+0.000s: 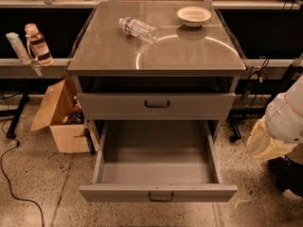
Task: Close middle drawer
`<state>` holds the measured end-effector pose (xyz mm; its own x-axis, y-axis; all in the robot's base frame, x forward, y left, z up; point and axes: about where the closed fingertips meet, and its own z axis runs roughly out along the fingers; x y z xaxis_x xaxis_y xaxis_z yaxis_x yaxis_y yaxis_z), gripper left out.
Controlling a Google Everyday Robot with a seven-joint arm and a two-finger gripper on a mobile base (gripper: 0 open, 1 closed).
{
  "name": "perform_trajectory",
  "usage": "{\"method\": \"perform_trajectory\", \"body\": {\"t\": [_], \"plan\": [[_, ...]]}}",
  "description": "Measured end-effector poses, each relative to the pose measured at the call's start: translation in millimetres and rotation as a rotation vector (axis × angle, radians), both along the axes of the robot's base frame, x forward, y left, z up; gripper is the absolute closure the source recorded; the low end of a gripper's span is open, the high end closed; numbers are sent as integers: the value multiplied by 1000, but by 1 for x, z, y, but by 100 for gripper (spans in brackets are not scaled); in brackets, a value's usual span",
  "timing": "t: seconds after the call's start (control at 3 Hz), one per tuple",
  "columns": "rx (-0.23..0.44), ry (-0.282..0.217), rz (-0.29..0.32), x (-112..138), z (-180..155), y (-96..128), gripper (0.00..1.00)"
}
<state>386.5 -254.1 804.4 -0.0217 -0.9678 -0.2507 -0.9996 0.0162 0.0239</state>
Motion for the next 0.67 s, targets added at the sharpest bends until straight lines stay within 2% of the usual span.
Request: {"method": "perform_trajectory", "body": {"t": [0.33, 0.67], "plan": [[0, 0, 0, 0, 0, 0, 100], [-1, 6, -31, 0, -15, -4, 100]]}}
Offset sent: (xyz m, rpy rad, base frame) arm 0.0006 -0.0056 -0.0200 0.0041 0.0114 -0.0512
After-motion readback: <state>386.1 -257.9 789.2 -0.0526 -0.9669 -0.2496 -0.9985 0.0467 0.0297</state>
